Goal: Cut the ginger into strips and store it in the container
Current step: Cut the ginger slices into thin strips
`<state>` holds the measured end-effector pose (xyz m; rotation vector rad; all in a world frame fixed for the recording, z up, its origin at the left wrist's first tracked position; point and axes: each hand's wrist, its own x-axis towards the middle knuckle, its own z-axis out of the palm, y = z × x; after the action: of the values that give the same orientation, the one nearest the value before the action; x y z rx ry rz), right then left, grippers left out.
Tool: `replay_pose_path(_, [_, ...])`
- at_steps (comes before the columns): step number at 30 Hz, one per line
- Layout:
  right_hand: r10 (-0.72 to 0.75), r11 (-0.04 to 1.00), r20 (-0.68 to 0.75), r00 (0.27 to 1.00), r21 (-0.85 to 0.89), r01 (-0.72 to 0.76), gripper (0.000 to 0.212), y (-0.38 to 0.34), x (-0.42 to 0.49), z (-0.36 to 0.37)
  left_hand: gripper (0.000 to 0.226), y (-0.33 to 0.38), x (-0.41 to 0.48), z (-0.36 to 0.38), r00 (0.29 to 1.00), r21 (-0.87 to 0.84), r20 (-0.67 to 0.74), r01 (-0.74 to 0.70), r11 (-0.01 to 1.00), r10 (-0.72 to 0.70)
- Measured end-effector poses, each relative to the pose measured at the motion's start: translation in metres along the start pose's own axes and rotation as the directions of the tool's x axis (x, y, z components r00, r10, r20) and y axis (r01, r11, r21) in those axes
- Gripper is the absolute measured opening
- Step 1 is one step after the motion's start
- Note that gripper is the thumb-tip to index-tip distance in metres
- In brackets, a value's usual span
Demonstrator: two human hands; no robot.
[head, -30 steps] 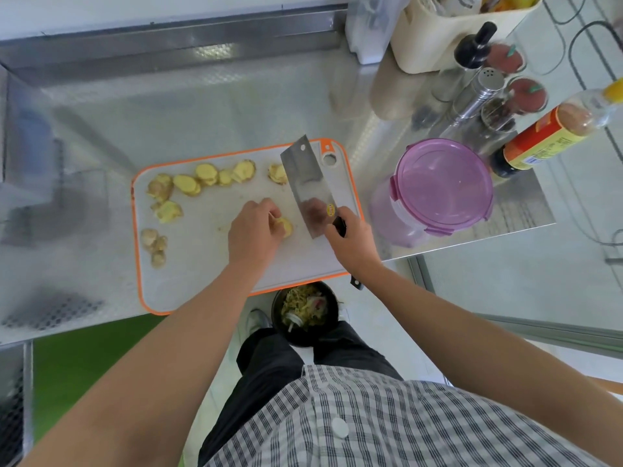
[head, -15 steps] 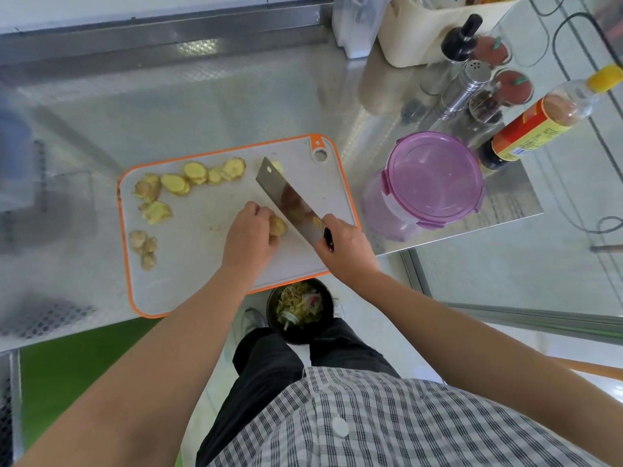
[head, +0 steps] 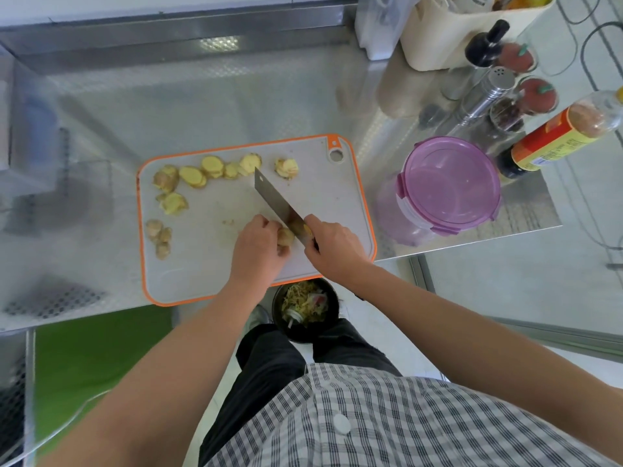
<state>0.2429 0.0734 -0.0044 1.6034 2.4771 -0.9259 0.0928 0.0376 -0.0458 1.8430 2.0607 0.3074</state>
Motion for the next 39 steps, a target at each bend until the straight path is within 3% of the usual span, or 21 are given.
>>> replay_pose_path(3, [0.01, 0.999, 0.034, 0.999, -0.046, -0.008, 0.012, -0.002, -0.001, 0.002, 0.026, -0.001, -0.004, 0.002, 1.0, -0.025, -0.03, 0.004, 1.0, -0.005])
replay_pose_path(7, [0.01, 0.999, 0.045, 0.999, -0.051, -0.007, 0.021, -0.001, 0.003, 0.001, 0.051, -0.003, -0.007, -0.003, 0.993, -0.049, -0.107, -0.058, 0.997, 0.053])
replay_pose_path(12, [0.03, 0.999, 0.063, 0.998, -0.037, -0.027, 0.023, -0.005, 0.0, 0.003, 0.015, -0.013, -0.014, -0.001, 0.957, -0.012, -0.16, -0.245, 0.969, 0.24])
replay_pose_path(19, [0.02, 1.0, -0.056, 0.998, 0.01, -0.02, 0.017, -0.005, -0.002, -0.008, 0.035, -0.008, -0.008, -0.002, 0.948, 0.14, -0.064, -0.3, 0.943, 0.311])
replay_pose_path(27, [0.025, 0.998, 0.015, 1.0, -0.065, -0.024, 0.018, -0.011, -0.012, -0.006, 0.027, -0.009, -0.008, -0.001, 0.96, 0.082, -0.071, -0.266, 0.96, 0.272])
replay_pose_path(39, [0.065, 0.992, 0.081, 0.995, -0.109, -0.056, 0.02, -0.013, -0.014, -0.002, 0.032, -0.012, -0.007, 0.003, 0.965, 0.023, -0.078, -0.249, 0.968, 0.25])
